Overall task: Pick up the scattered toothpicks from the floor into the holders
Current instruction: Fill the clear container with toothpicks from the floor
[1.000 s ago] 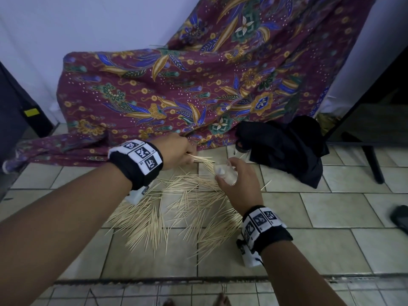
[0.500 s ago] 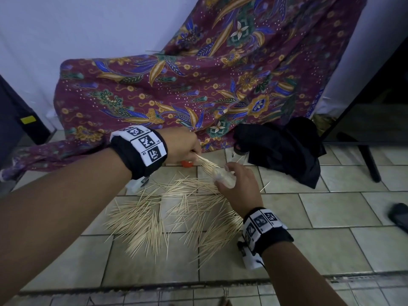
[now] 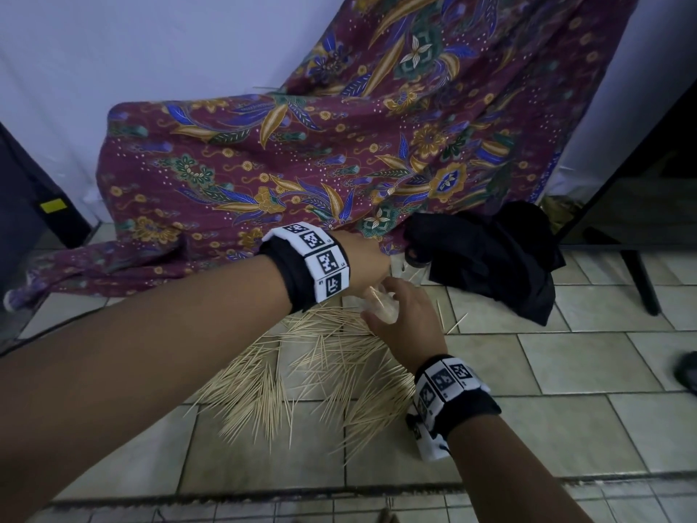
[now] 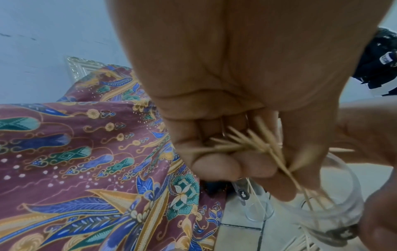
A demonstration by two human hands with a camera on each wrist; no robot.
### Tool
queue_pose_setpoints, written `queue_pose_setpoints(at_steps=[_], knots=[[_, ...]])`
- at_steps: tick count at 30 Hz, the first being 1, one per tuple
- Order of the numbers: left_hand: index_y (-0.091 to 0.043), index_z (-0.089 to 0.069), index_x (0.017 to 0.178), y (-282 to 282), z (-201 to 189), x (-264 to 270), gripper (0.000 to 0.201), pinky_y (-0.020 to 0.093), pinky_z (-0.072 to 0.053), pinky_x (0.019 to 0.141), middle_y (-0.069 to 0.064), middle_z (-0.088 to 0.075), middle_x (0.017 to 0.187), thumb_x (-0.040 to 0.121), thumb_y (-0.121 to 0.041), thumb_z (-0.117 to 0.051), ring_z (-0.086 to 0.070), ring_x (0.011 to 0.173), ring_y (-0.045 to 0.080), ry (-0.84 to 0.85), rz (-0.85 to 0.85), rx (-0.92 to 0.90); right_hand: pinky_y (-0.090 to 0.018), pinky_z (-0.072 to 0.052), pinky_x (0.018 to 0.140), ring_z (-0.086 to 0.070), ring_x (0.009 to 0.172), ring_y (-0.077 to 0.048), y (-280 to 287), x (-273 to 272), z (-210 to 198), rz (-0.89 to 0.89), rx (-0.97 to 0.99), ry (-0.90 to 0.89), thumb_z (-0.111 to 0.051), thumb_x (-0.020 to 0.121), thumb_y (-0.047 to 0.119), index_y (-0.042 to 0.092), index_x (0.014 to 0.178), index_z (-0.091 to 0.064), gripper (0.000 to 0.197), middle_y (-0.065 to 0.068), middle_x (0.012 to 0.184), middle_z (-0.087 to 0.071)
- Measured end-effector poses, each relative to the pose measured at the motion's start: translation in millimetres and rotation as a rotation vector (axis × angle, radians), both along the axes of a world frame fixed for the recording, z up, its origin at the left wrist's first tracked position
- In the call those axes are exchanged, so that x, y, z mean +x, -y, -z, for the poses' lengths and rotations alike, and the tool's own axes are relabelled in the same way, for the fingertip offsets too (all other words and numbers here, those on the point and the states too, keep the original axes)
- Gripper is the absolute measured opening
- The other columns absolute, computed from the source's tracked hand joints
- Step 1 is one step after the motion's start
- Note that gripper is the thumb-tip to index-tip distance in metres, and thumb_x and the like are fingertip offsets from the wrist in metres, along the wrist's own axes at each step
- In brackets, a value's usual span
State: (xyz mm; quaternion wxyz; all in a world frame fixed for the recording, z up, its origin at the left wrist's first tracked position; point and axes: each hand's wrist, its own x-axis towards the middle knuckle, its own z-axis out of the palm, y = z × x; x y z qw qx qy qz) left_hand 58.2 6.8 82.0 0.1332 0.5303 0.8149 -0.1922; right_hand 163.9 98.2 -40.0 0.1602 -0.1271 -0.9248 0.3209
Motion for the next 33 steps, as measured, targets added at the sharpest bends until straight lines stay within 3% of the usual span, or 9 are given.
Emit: queue_pose_setpoints(at_steps=[4,7,11,14,17,22,27,31,33], knots=[[-0.02,-0.067,0.112,-3,2,-5,0.027,0.03,-0.04,0.067,0.001,-0.062,0.105,0.091,-0.035,-0.064,-0.057,0.088,0.02,0.098,-0.057,0.047,-0.028,-0.036,0.078,-0.055,0.102,-0.025,-1,-2,-1,0.011,-0.01,-0.002,-0.08,0.077,0.029,0.013,0.117,-0.06,0.048,-0.003,0.111,-0.065],[-0.02,-0.069,0.105,-2,4,-13,0.026,0.031,-0.049,0.074,-0.004,-0.064,0.098,0.084,-0.036,-0.072,-0.059,0.095,0.019,0.189,-0.103,0.145,-0.03,-0.04,0.079,-0.055,0.1,-0.023,-3,-3,1,0.023,-0.03,-0.012,-0.081,0.075,0.031,0.016,0.116,-0.06,0.049,-0.002,0.109,-0.064],[-0.022,-0.066,0.101,3,4,-19,0.029,0.034,-0.052,0.08,-0.013,-0.056,0.082,0.078,-0.033,-0.078,-0.06,0.089,0.015,0.297,-0.178,0.254,-0.026,-0.036,0.079,-0.054,0.102,-0.021,-5,-3,6,0.031,-0.038,-0.019,-0.081,0.075,0.033,0.017,0.118,-0.059,0.051,0.0,0.11,-0.064],[-0.023,-0.064,0.103,5,6,-22,0.03,0.031,-0.051,0.077,-0.009,-0.06,0.088,0.078,-0.033,-0.078,-0.055,0.079,0.008,0.338,-0.194,0.311,-0.026,-0.038,0.08,-0.055,0.102,-0.021,-4,-4,5,0.028,-0.044,-0.039,-0.081,0.075,0.033,0.017,0.119,-0.059,0.051,0.001,0.111,-0.063],[-0.023,-0.066,0.103,8,7,-26,0.03,0.028,-0.051,0.077,-0.009,-0.067,0.093,0.077,-0.029,-0.08,-0.06,0.083,0.008,0.377,-0.208,0.366,-0.026,-0.038,0.08,-0.055,0.101,-0.019,-4,-3,5,0.033,-0.056,-0.045,-0.081,0.075,0.033,0.017,0.119,-0.058,0.051,0.001,0.111,-0.063],[-0.021,-0.066,0.1,18,9,-34,0.023,0.017,-0.044,0.066,-0.01,-0.068,0.091,0.08,-0.023,-0.078,-0.061,0.079,0.006,0.38,-0.215,0.428,-0.028,-0.041,0.082,-0.055,0.101,-0.017,-4,-2,5,0.041,-0.089,-0.046,-0.079,0.076,0.035,0.02,0.116,-0.057,0.048,0.004,0.11,-0.062],[-0.023,-0.066,0.097,25,16,-36,0.015,0.025,-0.048,0.083,-0.01,-0.068,0.09,0.084,-0.021,-0.073,-0.064,0.086,0.01,0.382,-0.208,0.403,-0.027,-0.04,0.082,-0.054,0.101,-0.016,-5,-3,5,0.046,-0.097,-0.041,-0.078,0.078,0.036,0.021,0.117,-0.056,0.047,0.005,0.11,-0.061],[-0.023,-0.067,0.097,34,23,-37,0.009,0.017,-0.044,0.066,-0.012,-0.064,0.087,0.088,-0.022,-0.066,-0.06,0.081,0.008,0.339,-0.25,0.428,-0.029,-0.043,0.08,-0.054,0.098,-0.015,-8,-2,5,0.098,-0.087,-0.052,-0.074,0.08,0.04,0.023,0.115,-0.054,0.043,0.008,0.106,-0.06],[-0.02,-0.067,0.098,38,35,-35,0.011,0.025,-0.05,0.074,-0.01,-0.065,0.091,0.088,-0.024,-0.064,-0.06,0.086,0.011,0.305,-0.239,0.35,-0.03,-0.045,0.083,-0.056,0.1,-0.015,-9,-1,6,0.129,-0.096,-0.061,-0.073,0.081,0.039,0.022,0.118,-0.053,0.046,0.007,0.109,-0.061]])
